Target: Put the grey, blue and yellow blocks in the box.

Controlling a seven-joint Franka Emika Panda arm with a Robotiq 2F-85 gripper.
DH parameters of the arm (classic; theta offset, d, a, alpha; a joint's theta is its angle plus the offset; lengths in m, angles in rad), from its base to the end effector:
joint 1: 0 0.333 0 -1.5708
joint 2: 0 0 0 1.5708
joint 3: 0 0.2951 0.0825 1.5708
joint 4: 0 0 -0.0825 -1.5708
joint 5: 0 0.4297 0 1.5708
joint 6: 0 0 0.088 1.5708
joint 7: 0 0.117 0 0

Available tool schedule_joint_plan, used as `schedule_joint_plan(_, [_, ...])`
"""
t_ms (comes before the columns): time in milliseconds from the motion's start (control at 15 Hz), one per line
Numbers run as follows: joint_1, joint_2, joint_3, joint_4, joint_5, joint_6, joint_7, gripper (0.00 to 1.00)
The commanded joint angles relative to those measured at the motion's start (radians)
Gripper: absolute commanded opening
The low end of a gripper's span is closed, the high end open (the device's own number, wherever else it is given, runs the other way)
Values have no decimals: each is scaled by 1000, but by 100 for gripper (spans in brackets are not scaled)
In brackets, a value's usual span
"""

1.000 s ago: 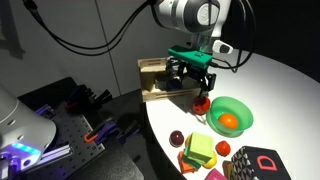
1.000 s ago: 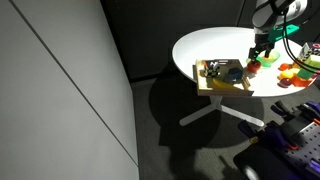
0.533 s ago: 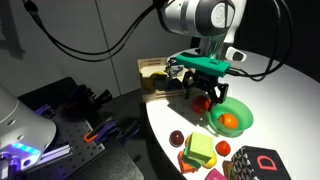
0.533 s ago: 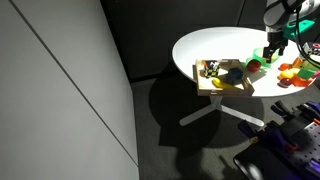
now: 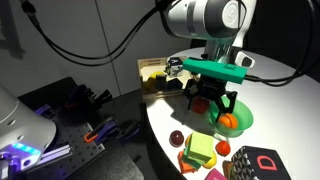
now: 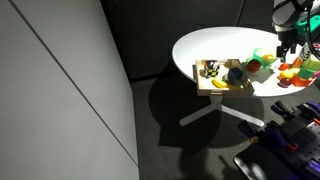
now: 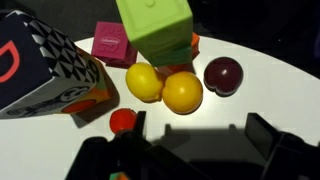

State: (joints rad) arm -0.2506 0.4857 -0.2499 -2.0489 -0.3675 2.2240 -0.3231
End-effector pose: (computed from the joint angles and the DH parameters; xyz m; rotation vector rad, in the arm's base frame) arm 0.4958 -0.2969 0.1233 2.8512 0.1482 -0.6236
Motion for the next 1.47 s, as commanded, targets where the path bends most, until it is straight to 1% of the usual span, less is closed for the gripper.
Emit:
schedule_joint_plan(0, [-17, -46, -6, -38, -54, -19, -45, 100])
schedule_joint_plan(600, [-45, -85, -16, -88, -98, -38, -126, 100])
schedule_joint_plan(1400, [-64, -113, -50, -127, -145, -35, -135, 100])
